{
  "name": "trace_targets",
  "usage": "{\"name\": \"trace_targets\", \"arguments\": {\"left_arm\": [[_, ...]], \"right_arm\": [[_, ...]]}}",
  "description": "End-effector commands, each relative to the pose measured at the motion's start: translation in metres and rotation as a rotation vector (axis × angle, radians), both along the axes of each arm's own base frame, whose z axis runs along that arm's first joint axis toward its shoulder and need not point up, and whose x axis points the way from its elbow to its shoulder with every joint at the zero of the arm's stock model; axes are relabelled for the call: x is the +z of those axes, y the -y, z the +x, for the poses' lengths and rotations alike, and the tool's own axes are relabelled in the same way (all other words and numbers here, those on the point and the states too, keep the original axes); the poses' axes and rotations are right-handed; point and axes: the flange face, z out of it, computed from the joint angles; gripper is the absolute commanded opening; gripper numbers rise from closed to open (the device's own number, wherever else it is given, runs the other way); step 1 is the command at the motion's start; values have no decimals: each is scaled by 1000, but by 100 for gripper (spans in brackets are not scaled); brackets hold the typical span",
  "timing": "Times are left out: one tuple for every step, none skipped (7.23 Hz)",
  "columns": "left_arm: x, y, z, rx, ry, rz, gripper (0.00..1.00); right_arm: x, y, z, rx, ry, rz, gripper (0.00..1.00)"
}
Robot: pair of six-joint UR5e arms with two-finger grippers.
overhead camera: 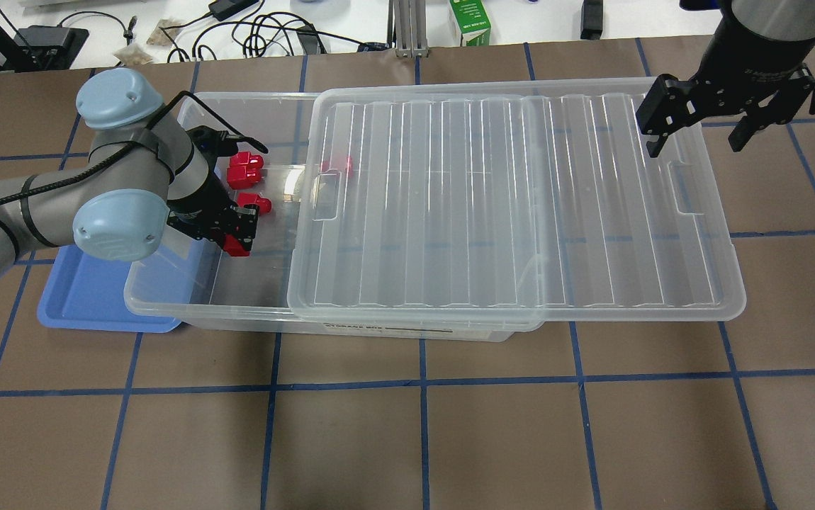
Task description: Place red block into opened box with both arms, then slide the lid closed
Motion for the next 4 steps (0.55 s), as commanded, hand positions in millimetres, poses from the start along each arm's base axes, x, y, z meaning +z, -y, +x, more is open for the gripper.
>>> {"name": "trace_targets", "arguments": {"left_arm": [[-26,3,-3,-5,-1,10,0],[-35,6,-4,-7,-2,8,0],[-41,8,-3,-13,-1,11,27],[-46,7,-3,-19,-3,20,70]], "right_arm": [[2,-2,0,1,-1,-4,100],[1,-1,0,1,-1,-4,100],[3,0,0,1,-3,-18,100],[5,-1,0,1,-3,-20,100]]}}
